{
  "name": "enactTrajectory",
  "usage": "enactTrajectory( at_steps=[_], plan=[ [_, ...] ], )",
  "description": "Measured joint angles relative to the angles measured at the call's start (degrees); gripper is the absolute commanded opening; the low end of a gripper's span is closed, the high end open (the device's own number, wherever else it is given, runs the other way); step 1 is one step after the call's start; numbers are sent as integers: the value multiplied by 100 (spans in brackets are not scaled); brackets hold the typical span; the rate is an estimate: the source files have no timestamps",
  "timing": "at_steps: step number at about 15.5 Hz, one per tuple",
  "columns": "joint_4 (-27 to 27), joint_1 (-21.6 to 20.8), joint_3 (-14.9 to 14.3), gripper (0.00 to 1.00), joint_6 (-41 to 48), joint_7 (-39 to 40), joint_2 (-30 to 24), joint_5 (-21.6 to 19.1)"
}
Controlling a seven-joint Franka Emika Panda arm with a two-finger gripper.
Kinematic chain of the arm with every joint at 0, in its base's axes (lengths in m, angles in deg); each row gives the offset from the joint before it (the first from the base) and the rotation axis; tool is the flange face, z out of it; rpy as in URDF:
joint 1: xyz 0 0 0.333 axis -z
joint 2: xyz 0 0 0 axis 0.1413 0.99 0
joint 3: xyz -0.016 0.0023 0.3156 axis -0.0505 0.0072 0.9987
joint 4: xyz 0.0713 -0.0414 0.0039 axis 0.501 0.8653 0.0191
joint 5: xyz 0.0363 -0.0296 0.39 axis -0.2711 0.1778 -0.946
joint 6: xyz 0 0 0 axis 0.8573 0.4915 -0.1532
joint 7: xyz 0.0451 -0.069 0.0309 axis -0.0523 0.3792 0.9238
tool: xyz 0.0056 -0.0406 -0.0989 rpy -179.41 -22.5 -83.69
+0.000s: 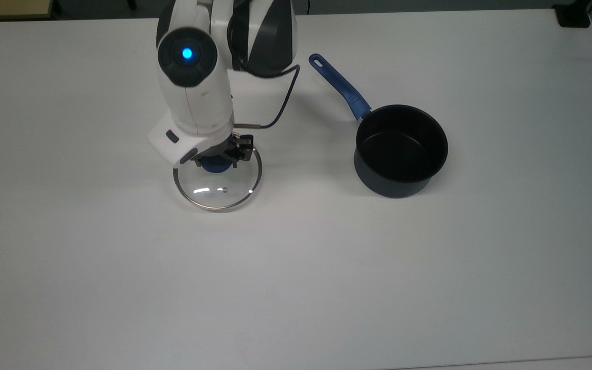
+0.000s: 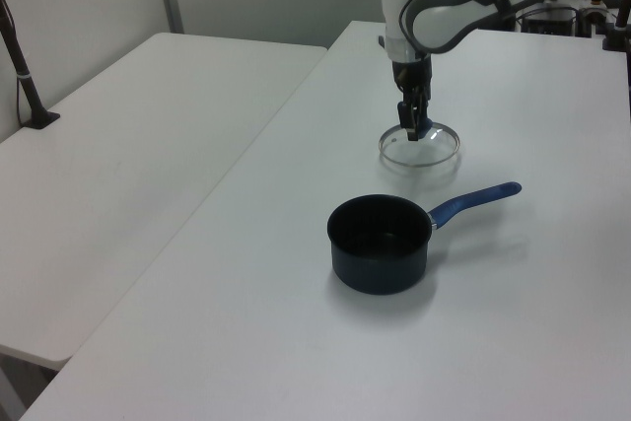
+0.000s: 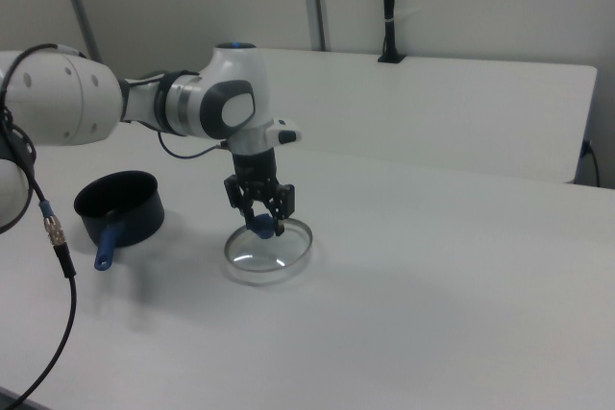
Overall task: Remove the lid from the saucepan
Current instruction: 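Lower the glass lid onto the table beside the saucepan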
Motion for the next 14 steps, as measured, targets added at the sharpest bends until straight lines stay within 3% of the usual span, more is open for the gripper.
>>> enactTrajectory(
  at_steps=[9,12,14],
  plan=[
    [13,43,0,67,-42,6,137,0],
    [12,43,0,77,-42,6,140,0],
    [13,43,0,90,-42,6,159,0]
  ],
)
